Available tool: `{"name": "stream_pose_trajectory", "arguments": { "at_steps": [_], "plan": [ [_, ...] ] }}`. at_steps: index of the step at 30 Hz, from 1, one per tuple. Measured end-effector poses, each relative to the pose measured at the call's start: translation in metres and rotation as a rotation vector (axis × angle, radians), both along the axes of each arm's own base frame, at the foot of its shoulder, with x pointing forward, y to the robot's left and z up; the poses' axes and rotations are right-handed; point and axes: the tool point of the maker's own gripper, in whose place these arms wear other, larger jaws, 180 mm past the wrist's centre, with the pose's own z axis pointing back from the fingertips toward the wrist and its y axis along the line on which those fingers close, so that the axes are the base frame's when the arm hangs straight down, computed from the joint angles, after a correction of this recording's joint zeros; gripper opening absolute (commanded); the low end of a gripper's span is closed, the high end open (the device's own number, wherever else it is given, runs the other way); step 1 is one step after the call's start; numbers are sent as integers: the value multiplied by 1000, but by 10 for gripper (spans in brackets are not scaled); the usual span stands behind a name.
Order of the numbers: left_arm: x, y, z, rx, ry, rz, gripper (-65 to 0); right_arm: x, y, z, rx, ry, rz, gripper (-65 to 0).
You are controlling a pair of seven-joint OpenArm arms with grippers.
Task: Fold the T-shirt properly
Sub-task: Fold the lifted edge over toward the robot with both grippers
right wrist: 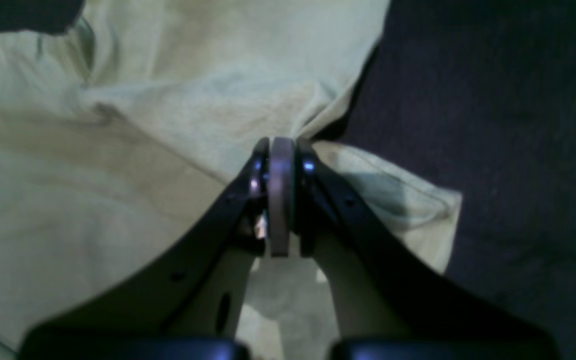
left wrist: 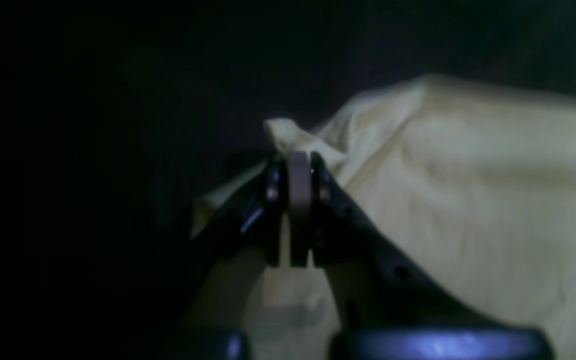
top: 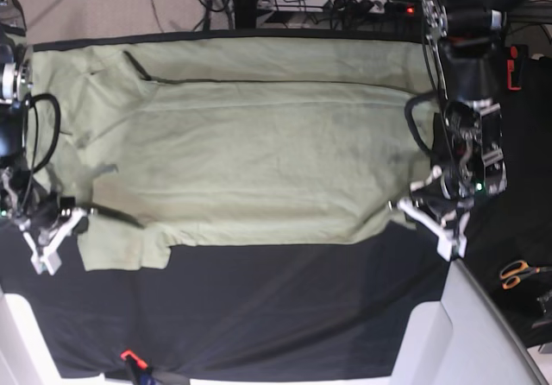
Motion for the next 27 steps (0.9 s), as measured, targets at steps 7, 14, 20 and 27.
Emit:
{"name": "stream_pose_trajectory", "arguments": {
  "at_steps": [7, 14, 20, 27],
  "plan": [
    [-27, -12, 9, 33, 16, -55, -650, -31, -12, -3, -55, 61, -30, -642],
    [-59, -10, -2, 61, 93, -76, -650, -48, -27, 21, -131, 67, -42, -642],
    [-74, -3, 11, 112, 95, -106, -650, -80, -42, 21, -174, 121, -61, -642],
    [-97, -3, 13, 141, 114, -138, -650, -111, -43, 16, -184, 163, -71, -642]
  ]
}}
